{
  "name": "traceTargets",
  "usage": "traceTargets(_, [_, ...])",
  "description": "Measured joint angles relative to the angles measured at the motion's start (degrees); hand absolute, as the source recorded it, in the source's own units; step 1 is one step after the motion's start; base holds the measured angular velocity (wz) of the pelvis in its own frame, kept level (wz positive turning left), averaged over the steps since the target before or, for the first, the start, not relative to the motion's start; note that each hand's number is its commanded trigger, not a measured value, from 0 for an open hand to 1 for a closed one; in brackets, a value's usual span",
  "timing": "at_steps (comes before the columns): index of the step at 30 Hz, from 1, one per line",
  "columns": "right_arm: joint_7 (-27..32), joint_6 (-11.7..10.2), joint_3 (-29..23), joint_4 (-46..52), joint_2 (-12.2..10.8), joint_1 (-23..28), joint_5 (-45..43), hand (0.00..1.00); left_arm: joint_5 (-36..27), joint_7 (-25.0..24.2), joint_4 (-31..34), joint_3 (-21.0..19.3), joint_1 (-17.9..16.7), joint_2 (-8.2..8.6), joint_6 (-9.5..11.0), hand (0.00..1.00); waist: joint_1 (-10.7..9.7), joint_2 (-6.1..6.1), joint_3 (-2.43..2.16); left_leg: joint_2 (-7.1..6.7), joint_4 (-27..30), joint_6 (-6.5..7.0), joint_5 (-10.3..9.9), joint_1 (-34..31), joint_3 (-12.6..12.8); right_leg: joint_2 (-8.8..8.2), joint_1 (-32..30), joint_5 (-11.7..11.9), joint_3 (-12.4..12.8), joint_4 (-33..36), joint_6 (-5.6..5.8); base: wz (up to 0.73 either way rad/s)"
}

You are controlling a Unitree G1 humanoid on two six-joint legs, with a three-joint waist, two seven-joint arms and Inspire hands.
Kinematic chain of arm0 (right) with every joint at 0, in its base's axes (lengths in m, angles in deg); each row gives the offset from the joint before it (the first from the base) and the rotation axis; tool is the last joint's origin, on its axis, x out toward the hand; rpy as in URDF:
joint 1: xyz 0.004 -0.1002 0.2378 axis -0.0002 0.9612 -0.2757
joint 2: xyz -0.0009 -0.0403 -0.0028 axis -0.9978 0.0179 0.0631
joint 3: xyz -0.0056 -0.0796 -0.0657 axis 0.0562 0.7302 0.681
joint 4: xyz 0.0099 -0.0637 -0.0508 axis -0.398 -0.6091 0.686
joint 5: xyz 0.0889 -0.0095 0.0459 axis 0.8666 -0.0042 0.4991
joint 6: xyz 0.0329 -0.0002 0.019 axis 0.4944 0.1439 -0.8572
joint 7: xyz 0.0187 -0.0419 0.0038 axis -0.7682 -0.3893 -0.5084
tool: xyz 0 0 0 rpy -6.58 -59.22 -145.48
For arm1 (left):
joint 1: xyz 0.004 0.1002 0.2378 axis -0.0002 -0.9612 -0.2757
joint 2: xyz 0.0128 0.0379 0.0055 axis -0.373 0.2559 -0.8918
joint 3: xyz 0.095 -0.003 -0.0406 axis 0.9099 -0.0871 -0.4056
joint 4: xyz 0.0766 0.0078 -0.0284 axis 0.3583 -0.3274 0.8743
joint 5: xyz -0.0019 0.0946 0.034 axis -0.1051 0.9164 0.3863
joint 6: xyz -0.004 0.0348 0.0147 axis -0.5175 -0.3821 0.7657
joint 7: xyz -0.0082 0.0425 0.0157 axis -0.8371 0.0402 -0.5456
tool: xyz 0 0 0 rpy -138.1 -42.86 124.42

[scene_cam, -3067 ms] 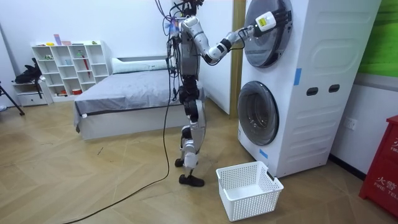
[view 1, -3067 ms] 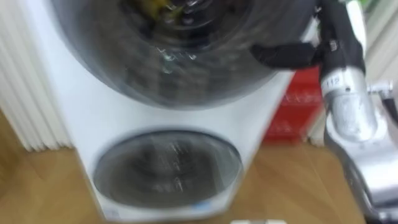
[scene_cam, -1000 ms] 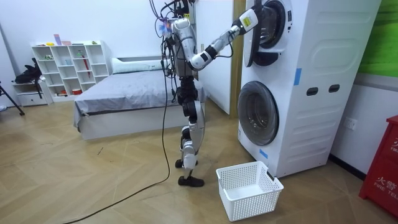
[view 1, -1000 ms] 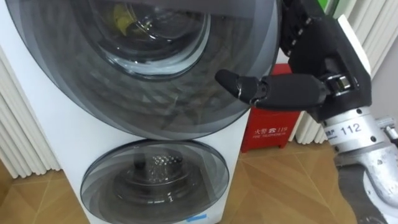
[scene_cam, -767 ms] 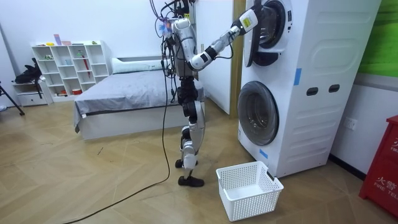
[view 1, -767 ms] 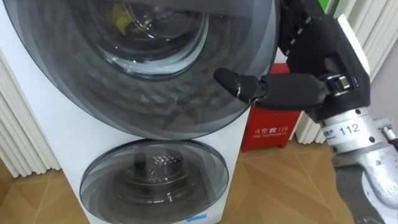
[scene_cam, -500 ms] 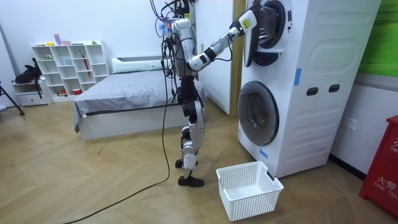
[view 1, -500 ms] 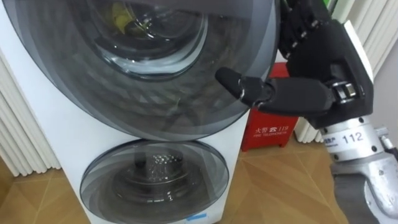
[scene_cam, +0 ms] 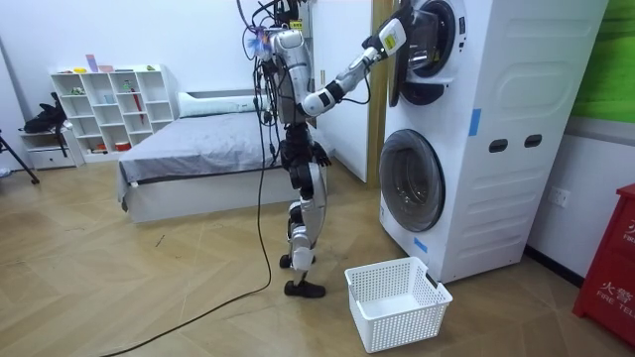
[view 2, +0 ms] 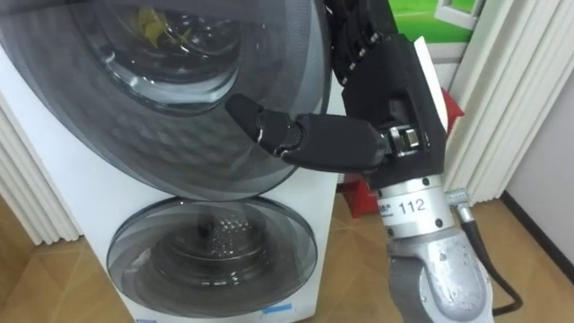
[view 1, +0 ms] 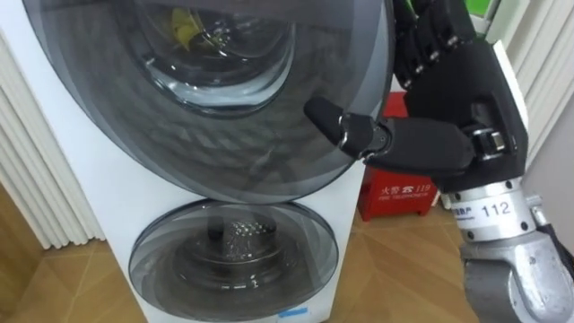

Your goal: Pick clothes from washing machine

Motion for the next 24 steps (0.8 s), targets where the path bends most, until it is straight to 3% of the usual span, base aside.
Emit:
traceTargets(5, [-0.4, -3.27, 2.12, -0.74, -0.1, 1.11, 4.49, 0.0, 0.04, 0.78, -0.58, 0.37, -1.09, -0.02, 0.87, 0.0, 0.11, -0.97, -0.01, 0.37, 0.55, -0.5, 1.04, -1.06, 0.01, 0.18, -0.49, -0.21, -1.56, 0.05, -1.03, 0.13])
traceTargets(12, [-1.32, -5.2, 3.79, -1.67, -0.23, 1.7, 6.72, 0.0, 0.04, 0.81, -0.62, 0.39, -1.65, -0.01, 0.89, 0.0, 0.57, -1.94, -0.13, 1.29, 2.17, -0.77, 1.2, -2.37, -0.02, 0.84, -0.78, -0.53, -2.47, 0.04, -2.35, 0.08])
traceTargets(17, [-2.81, -5.69, 5.14, -2.37, -0.25, 1.9, 7.18, 0.0, 0.67, 0.84, -0.56, 0.43, -1.55, -0.01, 1.23, 0.0, 1.49, -1.94, -0.13, 1.14, 3.56, -1.24, 1.5, -3.56, -0.48, 1.08, -0.7, -0.93, -3.6, 0.13, -2.91, 0.1])
traceTargets(19, [-4.5, -5.72, 7.28, -3.15, -0.15, 1.93, 7.3, 0.0, 1.22, 0.87, -0.47, 0.42, -1.66, 0.0, 1.36, 0.0, 2.4, -1.93, -0.18, 0.99, 4.0, -1.3, 1.54, -4.04, -0.78, 1.25, -1.23, -1.25, -3.83, 0.3, -3.1, 0.09])
traceTargets(21, [-6.6, -6.11, 9.92, -3.21, 0.02, 2.12, 7.64, 0.0, 2.01, 0.99, -0.44, 0.34, -1.31, 0.0, 1.96, 0.0, 3.73, -1.92, -0.19, 1.11, 4.12, -1.32, 1.55, -4.85, -1.07, 1.56, -1.4, -1.01, -4.35, 0.26, -4.01, 0.11])
traceTargets(24, [-11.18, -7.13, 13.03, -2.28, 0.16, 2.12, 9.08, 0.0, 2.7, 1.12, -0.43, 0.1, -1.54, 0.07, 2.46, 0.0, 4.91, -1.88, -0.19, 1.0, 4.4, -2.15, 2.14, -5.42, -2.14, 1.7, -1.41, -1.25, -5.62, 0.22, -4.55, 0.25])
